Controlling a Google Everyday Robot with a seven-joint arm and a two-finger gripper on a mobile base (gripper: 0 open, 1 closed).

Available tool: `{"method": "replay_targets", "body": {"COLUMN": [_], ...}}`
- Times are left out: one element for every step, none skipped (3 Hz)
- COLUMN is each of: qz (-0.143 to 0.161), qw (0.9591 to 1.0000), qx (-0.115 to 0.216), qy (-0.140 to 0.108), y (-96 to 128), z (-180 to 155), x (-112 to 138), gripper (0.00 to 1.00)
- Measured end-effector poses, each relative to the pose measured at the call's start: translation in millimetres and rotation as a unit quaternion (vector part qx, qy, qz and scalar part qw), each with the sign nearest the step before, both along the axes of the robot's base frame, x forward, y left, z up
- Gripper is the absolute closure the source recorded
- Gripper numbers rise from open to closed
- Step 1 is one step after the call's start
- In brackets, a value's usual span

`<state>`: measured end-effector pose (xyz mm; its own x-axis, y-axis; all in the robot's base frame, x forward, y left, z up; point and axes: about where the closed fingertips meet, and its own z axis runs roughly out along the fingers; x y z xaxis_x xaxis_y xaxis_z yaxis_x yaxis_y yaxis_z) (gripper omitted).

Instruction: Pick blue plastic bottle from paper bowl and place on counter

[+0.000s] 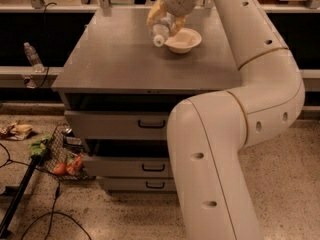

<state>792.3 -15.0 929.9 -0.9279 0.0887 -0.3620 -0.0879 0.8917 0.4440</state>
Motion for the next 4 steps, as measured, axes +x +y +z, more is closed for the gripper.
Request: {"method": "replay_targets", "body": {"qz": [0.07,0.13,0.145,0.141], "qw": [0.9967,0.9906,0.9893,0.9892], "qx": [0.037,0.035,0.008,-0.037], "qy": [-0.017,-0.026,-0.012,-0.018], "y": [40,70,83,84], "z": [11,3,-25,-38], "x": [-8,-12,-7,3], "gripper": [1.0,1.0,1.0,0.88]}}
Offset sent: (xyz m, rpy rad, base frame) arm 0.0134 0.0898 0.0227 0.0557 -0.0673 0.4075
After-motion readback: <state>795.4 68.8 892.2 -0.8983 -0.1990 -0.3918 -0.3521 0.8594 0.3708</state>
